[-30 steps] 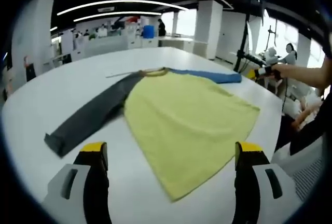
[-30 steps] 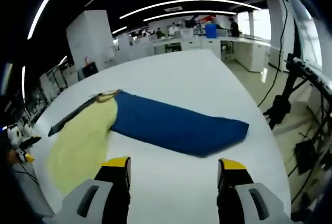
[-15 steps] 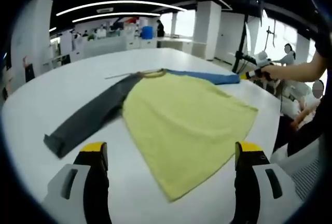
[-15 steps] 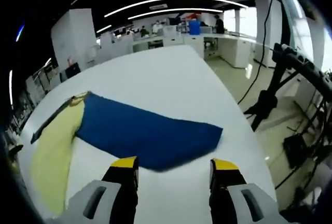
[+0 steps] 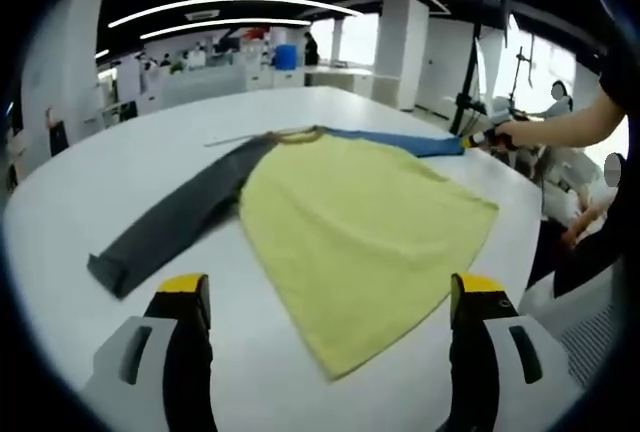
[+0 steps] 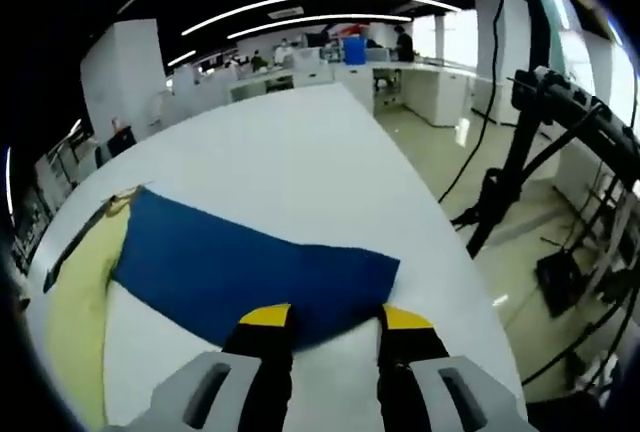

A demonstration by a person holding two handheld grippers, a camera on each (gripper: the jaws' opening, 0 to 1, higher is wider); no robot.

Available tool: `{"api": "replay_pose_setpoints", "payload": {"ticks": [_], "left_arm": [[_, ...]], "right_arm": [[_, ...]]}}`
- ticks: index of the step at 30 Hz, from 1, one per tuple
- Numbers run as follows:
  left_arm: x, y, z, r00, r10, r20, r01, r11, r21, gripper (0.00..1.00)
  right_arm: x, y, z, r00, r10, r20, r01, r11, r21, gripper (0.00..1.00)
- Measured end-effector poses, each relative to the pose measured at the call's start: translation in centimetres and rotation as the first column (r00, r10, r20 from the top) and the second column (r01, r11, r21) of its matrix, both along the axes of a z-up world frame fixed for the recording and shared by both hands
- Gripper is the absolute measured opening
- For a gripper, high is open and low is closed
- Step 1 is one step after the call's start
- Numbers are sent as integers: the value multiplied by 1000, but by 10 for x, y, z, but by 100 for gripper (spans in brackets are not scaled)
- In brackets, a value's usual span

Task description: Fold the garment on the visible template until the final outline fits inside the template.

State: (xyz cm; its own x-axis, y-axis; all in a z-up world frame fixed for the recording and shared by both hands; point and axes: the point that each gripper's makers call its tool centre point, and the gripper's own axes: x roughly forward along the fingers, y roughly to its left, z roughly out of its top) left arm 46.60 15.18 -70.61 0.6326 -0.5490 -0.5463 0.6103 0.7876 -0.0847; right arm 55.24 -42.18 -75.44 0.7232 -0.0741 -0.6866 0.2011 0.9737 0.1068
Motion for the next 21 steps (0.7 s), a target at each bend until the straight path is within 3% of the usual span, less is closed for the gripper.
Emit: {"api": "replay_pose_setpoints", "payload": {"ticks": [4, 10, 13, 19, 21], "left_arm": [[0, 1, 0, 1000, 9, 1, -9, 1000, 0, 96], [1, 3, 1, 1000, 13, 17, -13, 1000, 18, 95], [0, 4, 2, 1000, 12, 19, -13, 1000, 20, 95], [-2, 7, 3, 999, 20, 28, -21, 999, 34, 96], [-3, 6, 4, 999, 26, 24, -26, 999, 18, 97]], "right_arm": [[0, -3, 4, 1000, 9, -5, -10, 998, -60, 16], [-2, -11, 6, 999, -40, 2, 40, 999, -28, 1], [-3, -11, 7, 1000, -31, -7, 30, 999, -26, 0], [-6, -12, 15, 996, -93, -10, 93, 995, 35, 0], [-9, -9, 15, 992, -118, -44, 121, 991, 64, 0]]}}
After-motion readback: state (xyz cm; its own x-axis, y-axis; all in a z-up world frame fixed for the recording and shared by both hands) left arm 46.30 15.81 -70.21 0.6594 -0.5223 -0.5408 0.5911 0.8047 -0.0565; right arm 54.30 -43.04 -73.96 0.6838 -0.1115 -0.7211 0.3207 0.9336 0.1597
